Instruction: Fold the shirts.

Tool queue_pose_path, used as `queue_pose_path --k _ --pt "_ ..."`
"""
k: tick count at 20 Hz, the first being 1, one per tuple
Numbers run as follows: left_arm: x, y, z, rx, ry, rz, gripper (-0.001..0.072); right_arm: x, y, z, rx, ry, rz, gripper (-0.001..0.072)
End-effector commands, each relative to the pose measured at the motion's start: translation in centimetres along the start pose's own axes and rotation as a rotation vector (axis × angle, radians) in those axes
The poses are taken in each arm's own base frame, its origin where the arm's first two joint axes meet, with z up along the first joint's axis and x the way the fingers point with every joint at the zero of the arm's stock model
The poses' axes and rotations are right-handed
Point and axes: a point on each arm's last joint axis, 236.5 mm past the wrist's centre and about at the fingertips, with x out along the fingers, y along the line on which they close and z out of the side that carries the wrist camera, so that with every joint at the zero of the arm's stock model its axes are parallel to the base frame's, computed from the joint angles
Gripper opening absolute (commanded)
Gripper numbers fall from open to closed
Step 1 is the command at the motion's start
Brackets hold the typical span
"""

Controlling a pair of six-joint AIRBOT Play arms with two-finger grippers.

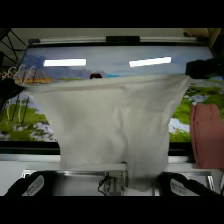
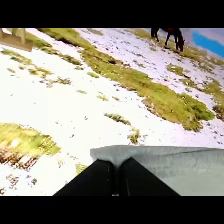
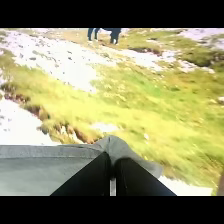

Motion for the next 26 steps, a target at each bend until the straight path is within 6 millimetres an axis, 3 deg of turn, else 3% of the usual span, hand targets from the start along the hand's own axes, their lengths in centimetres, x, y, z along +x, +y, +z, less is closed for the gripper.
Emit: queue_pose_path --k 1,3,5,7,9,11,13,14,17,19,21,26 --pt "11.6 0.9 1.3 -0.04 0.059 -0.011 0.0033 11.9 0.1 1.6 0.169 -0.011 0.082 0.0077" --pt "16.3 1.2 3.6 -0.047 0.037 -0.009 0.0034 15.7 -0.2 3.9 0.231 -0.108 0.107 0.0077" --pt "19.7 1.1 5.8 -0.039 0.011 -0.014 0.0034 18.2 -0.6 5.6 0.284 -0.19 0.122 0.0077" --pt "22.6 0.5 7.0 -0.027 0.001 -0.024 0.0034 20.4 -1.1 5.3 0.297 -0.194 0.112 0.0077" --pt "24.7 -0.1 6.0 -0.016 0.043 -0.033 0.0035 22.3 -0.9 3.0 0.294 -0.111 0.118 0.0077" --pt "24.8 0.4 4.1 0.038 0.126 -0.026 0.0034 22.4 -0.1 1.0 0.284 -0.022 0.138 0.0077" --pt "23.5 1.3 0.8 0.051 0.278 -0.018 0.0035 20.8 0.0 -0.9 0.225 0.067 0.14 0.0077" --pt "22.5 1.5 -1.2 0.081 0.373 -0.028 0.0034 19.8 0.1 -2.6 0.196 0.145 0.132 0.0077" --pt "20.7 2.4 -8.2 0.087 0.639 -0.059 0.0034 17.1 0.4 -11.2 0.129 0.512 0.115 0.0078" --pt "20.8 2.6 -10.9 0.067 0.706 -0.069 0.0034 17.3 0.2 -14.1 0.137 0.602 0.103 0.0077" --pt "21.0 2.9 -11.6 0.064 0.716 -0.069 0.0034 18.3 -0.2 -15.0 0.159 0.595 0.083 0.0078" --pt "22.5 2.2 -11.4 0.015 0.685 -0.093 0.0035 19.7 -0.4 -14.3 0.222 0.536 0.057 0.0079"
